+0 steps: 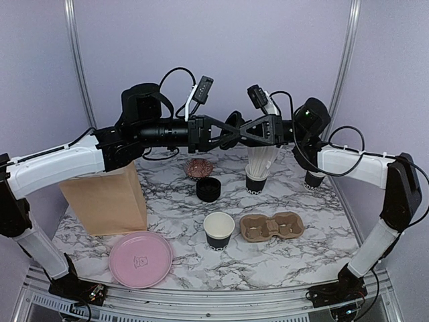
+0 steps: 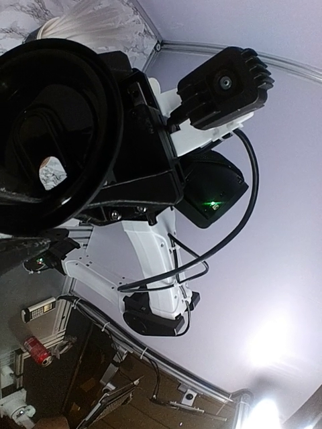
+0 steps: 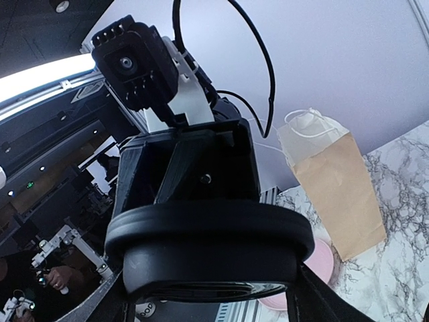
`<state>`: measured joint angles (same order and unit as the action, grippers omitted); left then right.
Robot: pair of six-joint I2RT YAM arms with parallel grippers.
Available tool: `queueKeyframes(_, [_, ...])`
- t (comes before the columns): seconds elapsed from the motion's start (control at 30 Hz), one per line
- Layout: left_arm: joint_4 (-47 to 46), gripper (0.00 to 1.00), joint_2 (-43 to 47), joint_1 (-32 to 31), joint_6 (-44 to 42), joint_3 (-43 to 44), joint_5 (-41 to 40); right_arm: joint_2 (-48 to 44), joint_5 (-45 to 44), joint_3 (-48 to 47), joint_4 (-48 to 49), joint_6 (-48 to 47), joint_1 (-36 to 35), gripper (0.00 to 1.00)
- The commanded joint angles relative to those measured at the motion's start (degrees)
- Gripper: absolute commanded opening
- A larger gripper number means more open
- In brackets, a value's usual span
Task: Pack the takeout coffee
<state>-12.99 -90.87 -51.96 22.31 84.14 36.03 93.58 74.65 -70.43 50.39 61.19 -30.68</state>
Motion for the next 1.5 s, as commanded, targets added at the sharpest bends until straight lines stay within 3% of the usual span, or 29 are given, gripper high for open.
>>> queueKeyframes(0.0, [0.6,0.33,1.4,-0.1,-2.5,-2.0,-3.3,0.3,0.1,-0.7,-6.3,-5.7,0.2,0.69])
queueKeyframes(0.07, [5.7,0.42,2.8,-0.1,-5.4,-2.2,-6.9,0.5,0.6,-1.3,-10.6,-10.4,0.8,0.68])
queueKeyframes(0.23, [19.6,0.53,7.4,-0.1,-11.9,-6.7,-18.6,0.5,1.1,-2.0,-28.0,-27.2,4.0,0.66])
queueKeyframes(0.37, [27.2,0.55,9.6,-0.1,-14.2,-11.4,-29.6,0.5,-2.5,-6.4,-56.9,-53.8,4.7,0.67])
queueKeyframes(0.43, [29.4,0.55,9.5,-0.1,-14.1,-13.9,-33.8,0.5,-5.5,-8.1,-67.0,-64.1,4.7,0.67])
queueKeyframes(0.53, [30.6,0.54,7.5,-0.2,-11.8,-16.9,-38.8,-0.4,-11.3,-9.5,-78.4,-76.7,4.6,0.67])
queueKeyframes(0.7, [30.6,0.50,1.8,-0.9,-10.6,-19.4,-40.1,-3.7,-18.3,-8.7,-88.4,-89.1,4.7,0.67])
queueKeyframes(0.97, [30.6,0.46,-6.4,-1.6,-13.3,-18.1,-38.9,-5.0,-25.9,-10.6,-98.4,-97.9,2.8,0.67])
queueKeyframes(1.17, [30.2,0.45,-10.7,-2.9,-14.6,-15.7,-34.4,-4.9,-35.2,-10.6,-102.4,-102.4,-4.8,0.68])
queueKeyframes(1.47, [29.8,0.44,-15.4,-5.2,-15.0,-12.5,-30.4,-3.5,-37.3,-11.7,-105.2,-104.3,-9.5,0.67])
